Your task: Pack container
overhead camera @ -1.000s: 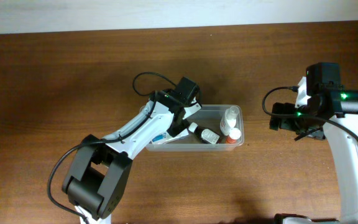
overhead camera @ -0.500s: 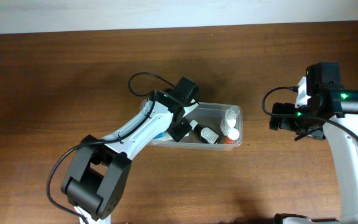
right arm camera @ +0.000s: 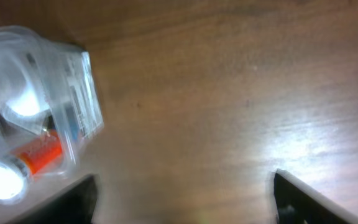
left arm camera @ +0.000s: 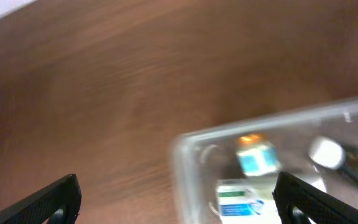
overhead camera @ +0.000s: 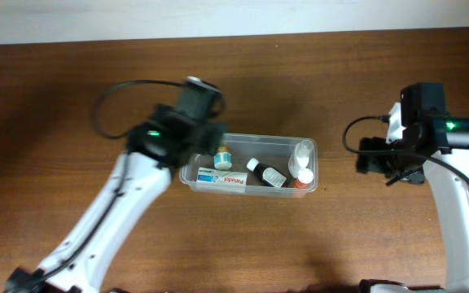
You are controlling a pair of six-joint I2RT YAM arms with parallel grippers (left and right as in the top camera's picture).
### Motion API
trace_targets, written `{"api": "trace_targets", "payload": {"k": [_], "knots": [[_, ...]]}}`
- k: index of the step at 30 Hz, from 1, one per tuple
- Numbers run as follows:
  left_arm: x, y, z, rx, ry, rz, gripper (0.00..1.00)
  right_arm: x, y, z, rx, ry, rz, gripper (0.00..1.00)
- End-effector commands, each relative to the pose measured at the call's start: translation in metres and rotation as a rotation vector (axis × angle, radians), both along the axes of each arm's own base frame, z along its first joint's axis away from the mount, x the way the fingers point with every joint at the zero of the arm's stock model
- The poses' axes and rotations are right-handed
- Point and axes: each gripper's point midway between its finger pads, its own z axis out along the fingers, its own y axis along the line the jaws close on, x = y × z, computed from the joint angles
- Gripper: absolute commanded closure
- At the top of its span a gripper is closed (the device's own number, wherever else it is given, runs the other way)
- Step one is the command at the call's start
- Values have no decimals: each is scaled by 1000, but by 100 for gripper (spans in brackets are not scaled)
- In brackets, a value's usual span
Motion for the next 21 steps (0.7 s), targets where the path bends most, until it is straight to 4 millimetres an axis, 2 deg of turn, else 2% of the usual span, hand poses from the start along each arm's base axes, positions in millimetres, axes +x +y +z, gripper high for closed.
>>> {"api": "trace_targets", "payload": {"k": [1,2,3,5,8,9,10,13,17,18,21], "knots": [[4,49,14,-154,-4,200,0,-14,1,0,9,48,1,68],[6,60,13,-201,12,219,1,-20,3,2,14,59,5,76],[7,66,13,-221,19,231,1,-25,6,4,22,62,20,80],[8,89,11,-254,35,287,1,-37,27,15,71,33,122,81],[10,107,10,-256,32,334,1,-52,53,22,105,3,221,82],[10,114,10,-257,30,350,1,-61,71,23,123,-11,290,82],[10,116,10,-257,29,356,1,-66,80,21,132,-16,318,82],[10,116,10,-258,29,356,1,-74,107,8,146,-22,384,82],[10,116,10,-257,31,356,1,-76,137,-20,157,-20,474,82],[10,116,10,-257,31,356,1,-76,146,-33,159,-19,508,82],[9,116,9,-256,35,356,1,-75,156,-51,158,-17,549,82]]}}
